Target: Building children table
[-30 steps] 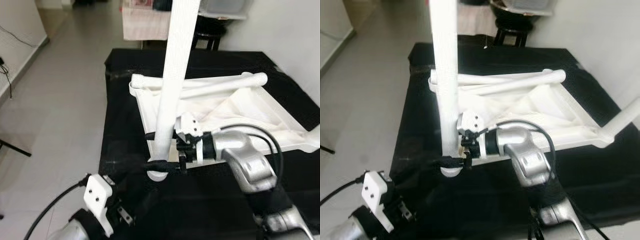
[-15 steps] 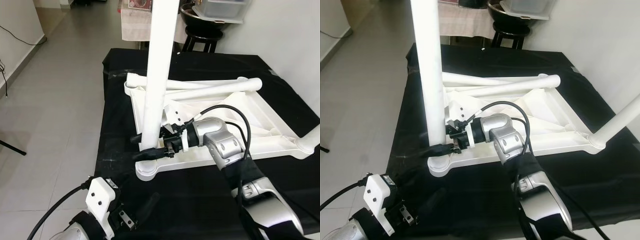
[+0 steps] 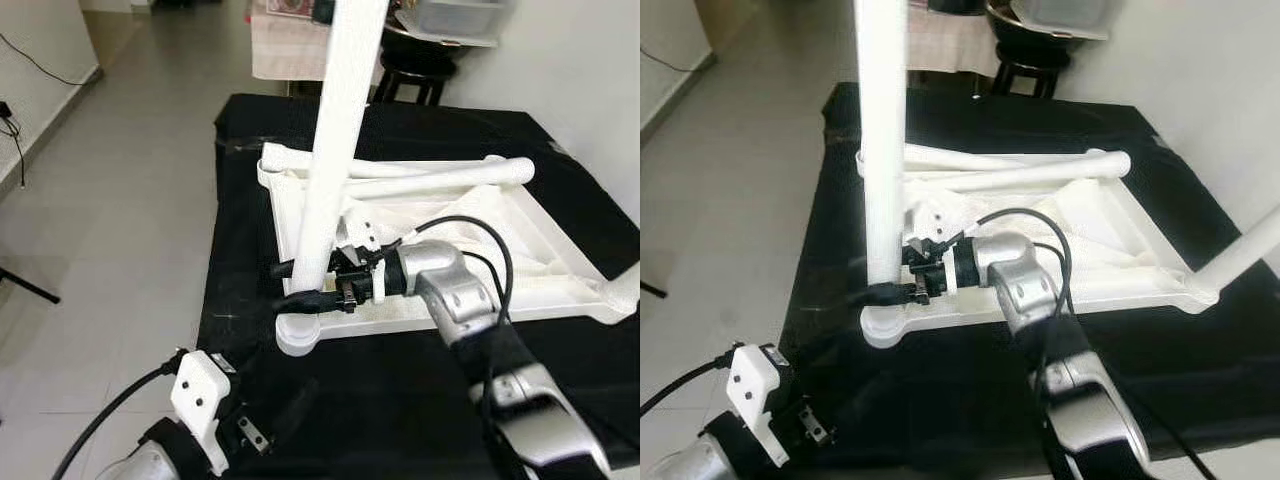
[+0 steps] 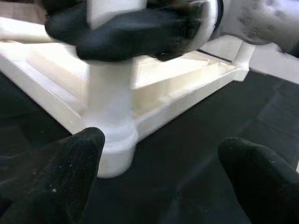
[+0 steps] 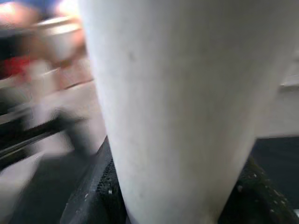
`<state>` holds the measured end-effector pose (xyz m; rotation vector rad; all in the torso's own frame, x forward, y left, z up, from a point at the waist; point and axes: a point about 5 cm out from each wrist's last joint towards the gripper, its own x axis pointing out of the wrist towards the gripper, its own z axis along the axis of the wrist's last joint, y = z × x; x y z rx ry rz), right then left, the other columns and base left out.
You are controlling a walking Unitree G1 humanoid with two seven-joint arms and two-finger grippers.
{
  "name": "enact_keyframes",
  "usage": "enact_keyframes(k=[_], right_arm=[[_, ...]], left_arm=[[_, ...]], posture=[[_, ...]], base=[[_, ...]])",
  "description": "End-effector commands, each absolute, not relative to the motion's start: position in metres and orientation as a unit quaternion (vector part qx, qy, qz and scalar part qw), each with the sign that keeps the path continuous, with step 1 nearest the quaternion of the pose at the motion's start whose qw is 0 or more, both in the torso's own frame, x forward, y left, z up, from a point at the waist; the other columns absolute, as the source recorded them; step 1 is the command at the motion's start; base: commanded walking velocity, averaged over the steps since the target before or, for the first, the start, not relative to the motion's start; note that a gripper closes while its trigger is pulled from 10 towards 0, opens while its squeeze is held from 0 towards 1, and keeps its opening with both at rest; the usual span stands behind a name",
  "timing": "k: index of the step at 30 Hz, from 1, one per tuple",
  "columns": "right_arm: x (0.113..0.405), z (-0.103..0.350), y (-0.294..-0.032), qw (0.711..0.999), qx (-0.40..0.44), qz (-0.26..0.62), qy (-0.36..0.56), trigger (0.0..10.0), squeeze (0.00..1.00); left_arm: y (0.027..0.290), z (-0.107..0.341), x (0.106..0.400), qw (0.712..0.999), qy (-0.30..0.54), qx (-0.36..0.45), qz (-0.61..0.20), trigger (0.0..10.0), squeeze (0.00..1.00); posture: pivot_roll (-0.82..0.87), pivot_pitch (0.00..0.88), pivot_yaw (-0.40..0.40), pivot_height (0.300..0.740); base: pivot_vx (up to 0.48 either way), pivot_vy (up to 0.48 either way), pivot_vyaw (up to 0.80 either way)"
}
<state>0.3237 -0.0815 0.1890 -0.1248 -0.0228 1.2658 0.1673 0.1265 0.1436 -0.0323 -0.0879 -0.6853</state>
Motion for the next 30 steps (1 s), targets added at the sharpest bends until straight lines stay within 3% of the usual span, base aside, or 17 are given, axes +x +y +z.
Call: enact_keyframes(k=[1,2,3,7,16,17,18,19,22,23,24,25,26,27,28,29,30], right_arm=[[0.330,0.189,-0.100,0.920,-0.055,0.387,-0.010,0.0,0.00],[0.314,0.172,-0.109,0.954,-0.072,0.290,0.031,0.0,0.00],[0.297,0.160,-0.109,0.957,-0.092,0.269,0.055,0.0,0.00],[0.286,0.152,-0.109,0.951,-0.114,0.277,0.077,0.0,0.00],[0.293,0.158,-0.105,0.950,-0.109,0.285,0.074,0.0,0.00],[0.296,0.161,-0.103,0.947,-0.106,0.295,0.072,9.4,0.00],[0.298,0.168,-0.095,0.939,-0.082,0.330,0.059,10.0,0.00],[0.298,0.178,-0.085,0.910,-0.053,0.409,0.036,10.0,0.96],[0.294,0.186,-0.078,0.890,-0.034,0.454,0.022,10.0,0.96],[0.292,0.196,-0.075,0.857,-0.033,0.514,0.000,10.0,1.00],[0.292,0.196,-0.075,0.857,-0.033,0.514,0.000,10.0,1.00],[0.291,0.203,-0.076,0.818,-0.052,0.573,-0.016,10.0,1.00],[0.291,0.203,-0.076,0.818,-0.052,0.573,-0.016,10.0,1.00],[0.294,0.206,-0.078,0.785,-0.078,0.615,-0.019,10.0,1.00],[0.294,0.206,-0.078,0.785,-0.078,0.615,-0.019,10.0,1.00],[0.299,0.207,-0.080,0.754,-0.108,0.648,-0.019,10.0,0.00],[0.299,0.207,-0.080,0.754,-0.108,0.648,-0.019,10.0,0.00]], left_arm=[[0.129,0.141,0.167,0.943,-0.038,-0.014,-0.329,10.0,0.00],[0.131,0.141,0.168,0.945,-0.039,-0.014,-0.325,10.0,0.00],[0.131,0.141,0.169,0.945,-0.040,-0.013,-0.323,10.0,0.00],[0.132,0.140,0.170,0.946,-0.039,-0.013,-0.322,10.0,0.00],[0.134,0.139,0.172,0.947,-0.040,-0.010,-0.317,10.0,0.00],[0.134,0.140,0.172,0.949,-0.041,-0.009,-0.313,10.0,0.00],[0.135,0.140,0.172,0.949,-0.041,-0.009,-0.311,10.0,0.00],[0.135,0.140,0.172,0.949,-0.040,-0.008,-0.312,10.0,0.00],[0.135,0.140,0.172,0.949,-0.040,-0.007,-0.313,10.0,0.00],[0.135,0.139,0.172,0.948,-0.039,-0.007,-0.314,10.0,0.00],[0.135,0.139,0.172,0.948,-0.039,-0.007,-0.314,10.0,0.00],[0.135,0.140,0.172,0.948,-0.039,-0.008,-0.315,10.0,0.00],[0.135,0.140,0.172,0.948,-0.039,-0.008,-0.315,10.0,0.00],[0.134,0.140,0.172,0.948,-0.039,-0.008,-0.316,10.0,0.00],[0.134,0.140,0.172,0.948,-0.039,-0.008,-0.316,10.0,0.00],[0.133,0.140,0.171,0.948,-0.040,-0.009,-0.316,10.0,0.00],[0.133,0.140,0.171,0.948,-0.040,-0.009,-0.316,10.0,0.00]], posture=[[-0.08,0.108,-0.151,0.740],[-0.09,0.117,-0.141,0.740],[-0.10,0.113,-0.127,0.740],[-0.10,0.095,-0.130,0.740],[-0.09,0.095,-0.134,0.740],[-0.08,0.092,-0.130,0.740],[-0.08,0.092,-0.123,0.740],[-0.08,0.092,-0.123,0.740],[-0.08,0.092,-0.123,0.740],[-0.07,0.088,-0.115,0.740],[-0.07,0.088,-0.115,0.740],[-0.06,0.089,-0.117,0.740],[-0.06,0.089,-0.117,0.740],[-0.05,0.092,-0.120,0.740],[-0.05,0.092,-0.120,0.740],[-0.04,0.093,-0.122,0.740],[-0.04,0.093,-0.122,0.740]], base=[[0.000,0.000,0.00],[0.000,0.000,0.00],[0.000,0.000,0.00],[0.000,0.000,0.00],[0.000,0.000,0.00],[0.000,0.000,0.00],[0.000,0.000,0.00],[0.000,0.000,0.00],[0.000,0.000,0.00],[0.000,0.000,0.00],[0.000,0.000,0.00],[0.000,0.000,0.00],[0.000,0.000,0.00],[0.000,0.000,0.00],[0.000,0.000,0.00],[0.000,0.000,0.00],[0.000,0.000,0.00]])
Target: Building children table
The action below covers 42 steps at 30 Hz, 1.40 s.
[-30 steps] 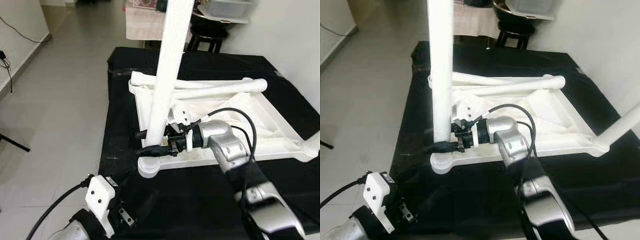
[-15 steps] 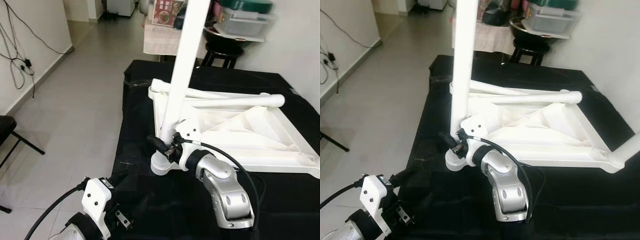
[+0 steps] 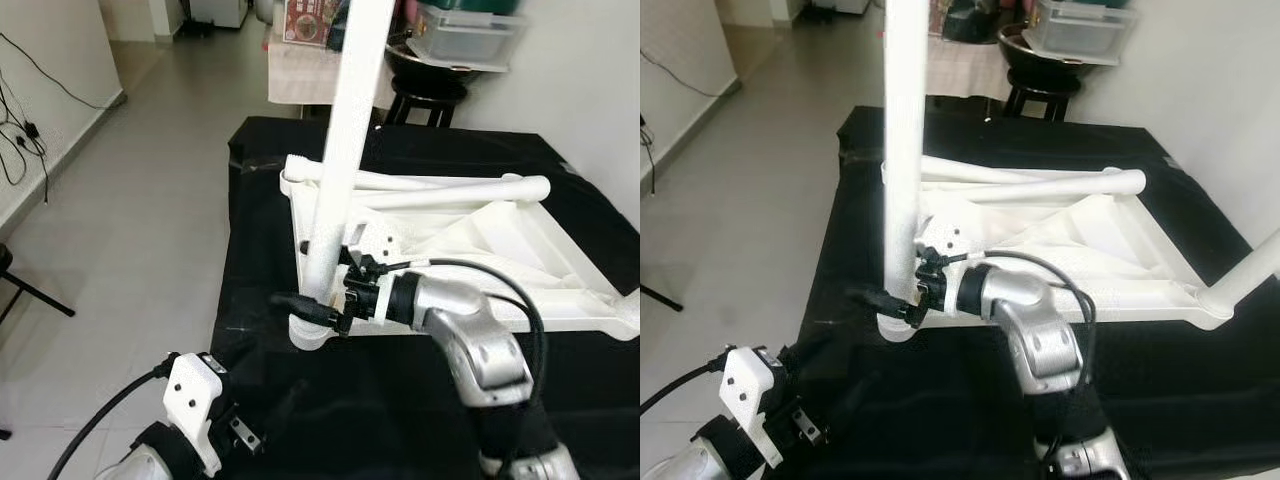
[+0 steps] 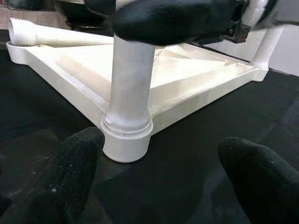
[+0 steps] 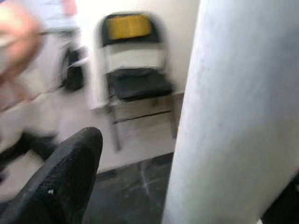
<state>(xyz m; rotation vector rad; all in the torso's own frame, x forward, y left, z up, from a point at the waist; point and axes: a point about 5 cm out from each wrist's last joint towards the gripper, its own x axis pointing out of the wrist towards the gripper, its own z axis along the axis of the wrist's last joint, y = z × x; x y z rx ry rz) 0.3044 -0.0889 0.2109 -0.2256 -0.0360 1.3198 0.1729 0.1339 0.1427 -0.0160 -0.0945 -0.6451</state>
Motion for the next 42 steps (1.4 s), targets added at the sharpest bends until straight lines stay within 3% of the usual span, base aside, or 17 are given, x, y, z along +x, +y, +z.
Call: enact_keyframes(k=[1,3,9,10,18,23,25,28,29,30,31,32,33,34,35,42], right_arm=[[0.299,0.207,-0.080,0.754,-0.108,0.648,-0.019,10.0,0.00],[0.311,0.203,-0.077,0.709,-0.110,0.697,0.007,10.0,0.00],[0.328,0.200,-0.065,0.697,-0.077,0.713,0.028,10.0,0.00],[0.334,0.197,-0.060,0.695,-0.062,0.715,0.036,0.0,0.00],[0.343,0.203,-0.062,0.674,-0.030,0.737,0.041,0.0,0.00],[0.345,0.205,-0.089,0.663,-0.042,0.746,0.043,0.0,0.00],[0.341,0.204,-0.109,0.679,-0.055,0.731,0.037,0.0,0.00],[0.340,0.204,-0.115,0.686,-0.058,0.724,0.032,0.0,0.00],[0.340,0.190,-0.108,0.791,-0.036,0.610,0.022,0.0,0.00],[0.340,0.190,-0.108,0.791,-0.036,0.610,0.022,0.0,0.00],[0.333,0.166,-0.109,0.907,-0.030,0.418,0.049,0.0,0.00],[0.333,0.166,-0.109,0.907,-0.030,0.418,0.049,0.0,0.00],[0.304,0.142,-0.114,0.946,-0.030,0.308,0.100,0.0,0.00],[0.278,0.128,-0.119,0.961,-0.015,0.234,0.148,0.0,0.00],[0.267,0.127,-0.118,0.958,-0.032,0.239,0.154,0.0,0.00],[0.294,0.138,-0.124,0.959,-0.066,0.240,0.132,0.0,0.00]], left_arm=[[0.133,0.140,0.171,0.948,-0.040,-0.009,-0.316,10.0,0.00],[0.132,0.140,0.170,0.948,-0.040,-0.009,-0.315,10.0,0.00],[0.130,0.140,0.167,0.949,-0.039,-0.008,-0.313,10.0,0.00],[0.129,0.140,0.165,0.950,-0.037,-0.009,-0.311,10.0,0.00],[0.129,0.140,0.153,0.955,-0.027,-0.016,-0.295,10.0,0.00],[0.129,0.141,0.151,0.955,-0.027,-0.020,-0.295,10.0,0.00],[0.131,0.140,0.151,0.954,-0.027,-0.021,-0.299,10.0,0.00],[0.131,0.140,0.151,0.953,-0.027,-0.021,-0.300,10.0,0.00],[0.132,0.140,0.151,0.953,-0.026,-0.020,-0.300,10.0,0.00],[0.132,0.140,0.151,0.953,-0.026,-0.020,-0.300,10.0,0.00],[0.135,0.140,0.152,0.954,-0.026,-0.020,-0.299,10.0,0.00],[0.135,0.140,0.152,0.954,-0.026,-0.020,-0.299,10.0,0.00],[0.137,0.141,0.153,0.954,-0.026,-0.019,-0.299,10.0,0.00],[0.139,0.141,0.155,0.954,-0.027,-0.017,-0.299,10.0,0.00],[0.140,0.141,0.157,0.953,-0.028,-0.014,-0.301,10.0,0.00],[0.144,0.139,0.167,0.956,-0.032,-0.008,-0.293,10.0,0.00]], posture=[[-0.04,0.093,-0.122,0.740],[-0.02,0.095,-0.126,0.740],[0.00,0.104,-0.128,0.740],[0.01,0.108,-0.127,0.740],[0.03,0.129,-0.119,0.740],[0.01,0.133,-0.109,0.740],[-0.01,0.134,-0.113,0.740],[-0.01,0.134,-0.115,0.740],[-0.02,0.126,-0.127,0.740],[-0.02,0.126,-0.127,0.740],[-0.03,0.124,-0.124,0.740],[-0.03,0.124,-0.124,0.740],[-0.04,0.129,-0.111,0.740],[-0.05,0.137,-0.098,0.740],[-0.06,0.115,-0.093,0.740],[-0.06,0.077,-0.084,0.740]], base=[[0.000,0.000,0.00],[0.000,0.000,0.00],[0.000,0.000,0.00],[0.000,0.000,0.00],[0.000,0.000,0.00],[0.000,0.000,0.00],[0.000,0.000,0.00],[0.000,0.000,0.00],[0.000,0.000,0.00],[0.000,0.000,0.00],[0.000,0.000,0.00],[0.000,0.000,0.00],[0.000,0.000,0.00],[0.000,0.000,0.00],[0.000,0.000,0.00],[0.000,0.000,0.00]])
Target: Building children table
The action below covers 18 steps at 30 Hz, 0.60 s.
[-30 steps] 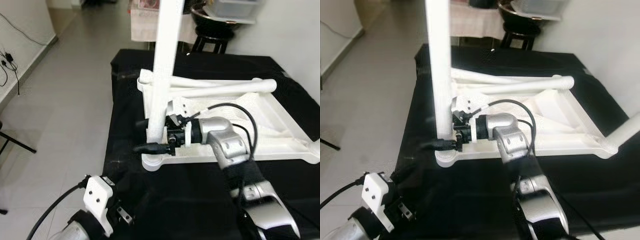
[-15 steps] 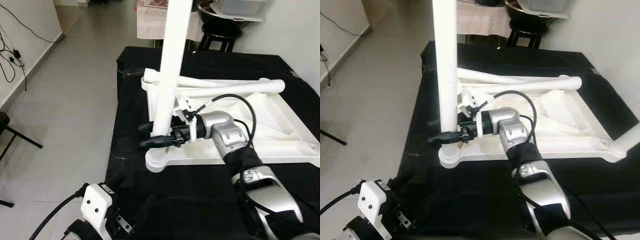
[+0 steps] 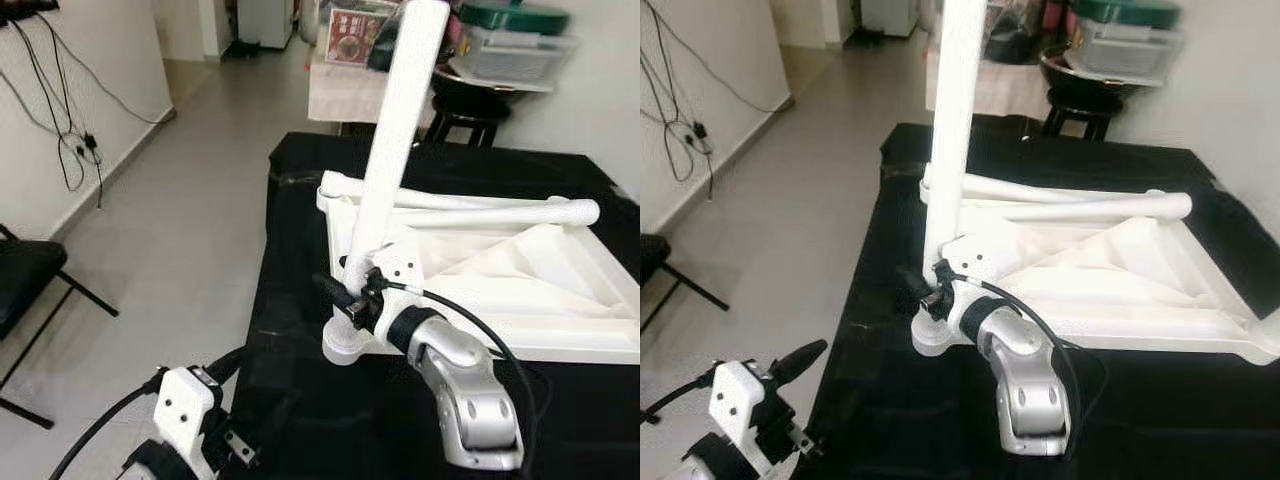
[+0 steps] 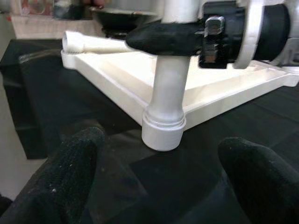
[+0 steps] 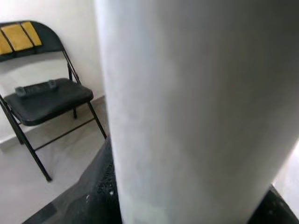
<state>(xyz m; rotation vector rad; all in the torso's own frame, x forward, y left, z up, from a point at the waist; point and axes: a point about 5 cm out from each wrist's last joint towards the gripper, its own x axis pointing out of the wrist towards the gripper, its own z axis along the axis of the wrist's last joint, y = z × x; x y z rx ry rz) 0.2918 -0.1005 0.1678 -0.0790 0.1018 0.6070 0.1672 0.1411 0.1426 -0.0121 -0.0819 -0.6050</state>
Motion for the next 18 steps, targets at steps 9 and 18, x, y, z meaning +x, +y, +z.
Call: enact_keyframes(k=[9,18], right_arm=[[0.289,0.186,-0.080,0.872,-0.009,0.488,0.038,10.0,1.00],[0.307,0.198,-0.077,0.705,-0.072,0.706,0.019,10.0,0.00]], left_arm=[[0.145,0.140,0.170,0.959,-0.038,-0.013,-0.281,10.0,0.00],[0.140,0.142,0.167,0.956,-0.039,-0.017,-0.290,10.0,0.00]], posture=[[-0.04,0.075,-0.090,0.740],[0.00,0.105,-0.102,0.740]], base=[[0.000,0.000,0.00],[0.000,0.000,0.00]])
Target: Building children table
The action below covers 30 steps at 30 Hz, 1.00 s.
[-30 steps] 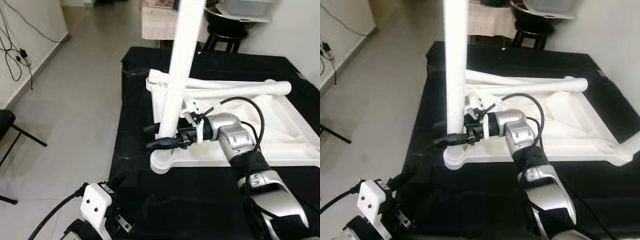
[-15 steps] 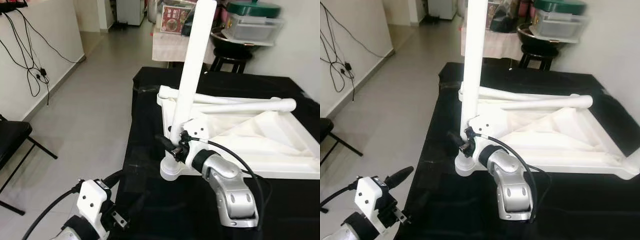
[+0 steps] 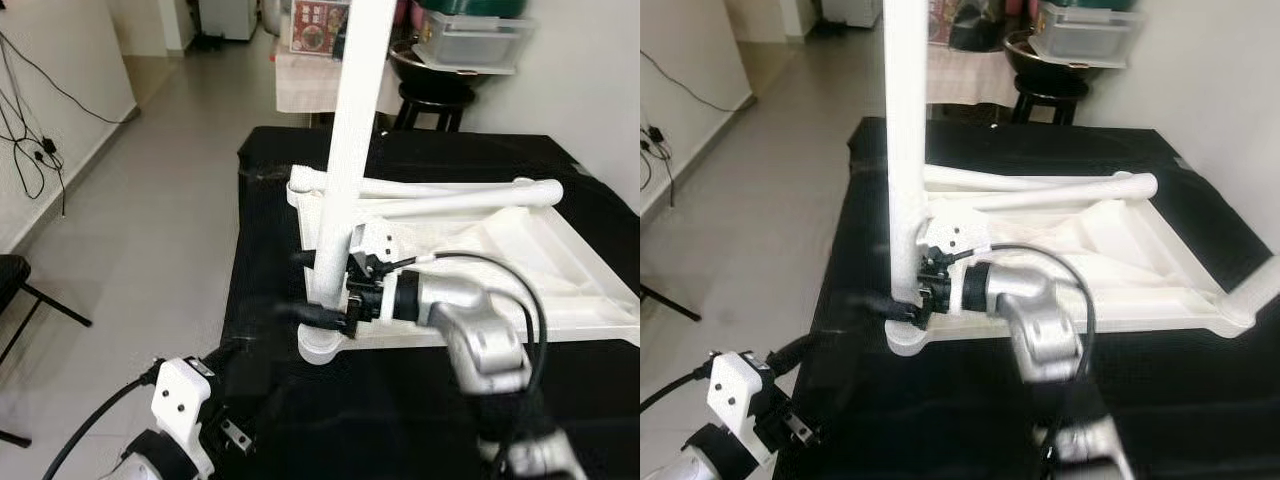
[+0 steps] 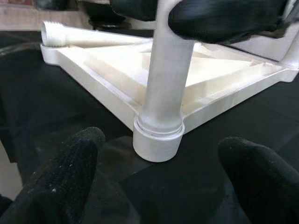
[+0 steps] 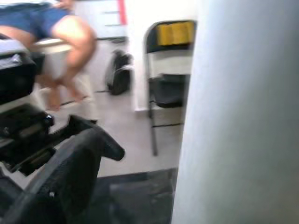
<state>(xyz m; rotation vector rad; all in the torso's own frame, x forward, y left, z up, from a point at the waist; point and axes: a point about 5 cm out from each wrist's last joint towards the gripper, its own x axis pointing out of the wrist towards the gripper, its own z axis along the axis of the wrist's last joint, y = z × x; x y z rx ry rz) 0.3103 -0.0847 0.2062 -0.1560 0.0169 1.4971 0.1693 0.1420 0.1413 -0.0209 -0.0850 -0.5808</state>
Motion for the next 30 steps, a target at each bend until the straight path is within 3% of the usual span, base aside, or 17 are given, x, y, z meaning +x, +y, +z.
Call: enact_keyframes(k=[1,5,6,8,9,10,11,19,26,28,30], right_arm=[[0.313,0.200,-0.076,0.698,-0.074,0.712,0.022,10.0,0.00],[0.318,0.202,-0.073,0.689,-0.075,0.721,0.022,10.0,0.00],[0.329,0.211,-0.064,0.664,-0.081,0.743,0.019,8.3,0.00],[0.331,0.214,-0.060,0.657,-0.081,0.749,0.018,8.3,0.00],[0.334,0.217,-0.057,0.655,-0.082,0.751,0.016,2.2,0.00],[0.334,0.217,-0.057,0.655,-0.082,0.751,0.016,2.2,0.00],[0.336,0.220,-0.056,0.646,-0.078,0.759,0.016,0.0,0.00],[0.347,0.227,-0.068,0.620,-0.080,0.780,0.013,0.0,0.00],[0.352,0.230,-0.085,0.644,-0.081,0.761,-0.002,0.0,0.00],[0.352,0.224,-0.099,0.698,-0.092,0.710,-0.008,0.0,0.00],[0.352,0.224,-0.099,0.698,-0.092,0.710,-0.008,0.0,0.00]], left_arm=[[0.139,0.143,0.166,0.956,-0.040,-0.017,-0.291,10.0,0.00],[0.138,0.143,0.164,0.956,-0.040,-0.018,-0.291,10.0,0.00],[0.135,0.145,0.158,0.956,-0.037,-0.020,-0.292,10.0,0.00],[0.134,0.146,0.155,0.956,-0.035,-0.021,-0.291,10.0,0.00],[0.134,0.147,0.152,0.956,-0.033,-0.021,-0.290,10.0,0.00],[0.134,0.147,0.152,0.956,-0.033,-0.021,-0.290,10.0,0.00],[0.133,0.148,0.149,0.956,-0.032,-0.021,-0.289,10.0,0.00],[0.131,0.151,0.141,0.956,-0.027,-0.023,-0.290,10.0,0.00],[0.131,0.151,0.142,0.956,-0.023,-0.024,-0.292,10.0,0.00],[0.132,0.150,0.143,0.956,-0.023,-0.024,-0.291,10.0,0.00],[0.132,0.150,0.143,0.956,-0.023,-0.024,-0.291,10.0,0.00]], posture=[[0.00,0.109,-0.104,0.740],[0.02,0.124,-0.105,0.740],[0.04,0.160,-0.108,0.740],[0.04,0.160,-0.108,0.740],[0.06,0.178,-0.108,0.740],[0.06,0.178,-0.108,0.740],[0.07,0.192,-0.110,0.740],[0.07,0.220,-0.106,0.740],[0.04,0.213,-0.102,0.740],[0.01,0.201,-0.120,0.740],[0.01,0.201,-0.120,0.740]], base=[[0.000,0.000,0.00],[0.000,0.000,0.00],[0.000,0.000,0.00],[0.000,0.000,0.00],[0.000,0.000,0.00],[0.000,0.000,0.00],[0.000,0.000,0.00],[0.000,0.000,0.00],[0.000,0.000,0.00],[0.000,0.000,0.00],[0.000,0.000,0.00]])
